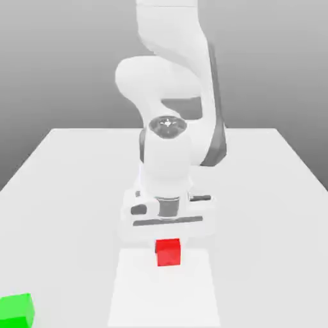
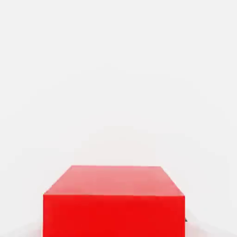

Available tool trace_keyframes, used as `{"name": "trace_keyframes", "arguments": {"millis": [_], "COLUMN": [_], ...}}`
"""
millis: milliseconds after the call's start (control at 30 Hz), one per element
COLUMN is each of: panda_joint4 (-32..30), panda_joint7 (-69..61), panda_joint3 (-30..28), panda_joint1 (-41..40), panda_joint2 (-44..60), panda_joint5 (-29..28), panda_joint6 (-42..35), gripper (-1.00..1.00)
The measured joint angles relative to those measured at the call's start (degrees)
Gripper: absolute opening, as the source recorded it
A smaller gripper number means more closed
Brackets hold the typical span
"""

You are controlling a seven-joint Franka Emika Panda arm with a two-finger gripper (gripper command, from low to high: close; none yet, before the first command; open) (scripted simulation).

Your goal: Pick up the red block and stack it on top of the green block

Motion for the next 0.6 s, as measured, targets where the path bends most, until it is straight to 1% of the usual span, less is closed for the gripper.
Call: {"name": "trace_keyframes", "arguments": {"millis": [200, 267, 400, 600], "panda_joint4": [-1.37, 1.44, 9.3, 21.6], "panda_joint7": [-0.2, -2.68, -8.88, -16.08], "panda_joint3": [0.05, -1.71, -4.03, -6.46], "panda_joint1": [-0.28, -0.67, -5.03, -10.75], "panda_joint2": [-11.6, -10.87, -6.14, 1.33], "panda_joint5": [0.09, 1.62, 5.05, 6.89], "panda_joint6": [-10.26, -12.77, -16.94, -22.68], "gripper": [-1.0, -1.0, -1.0, -1.0]}}
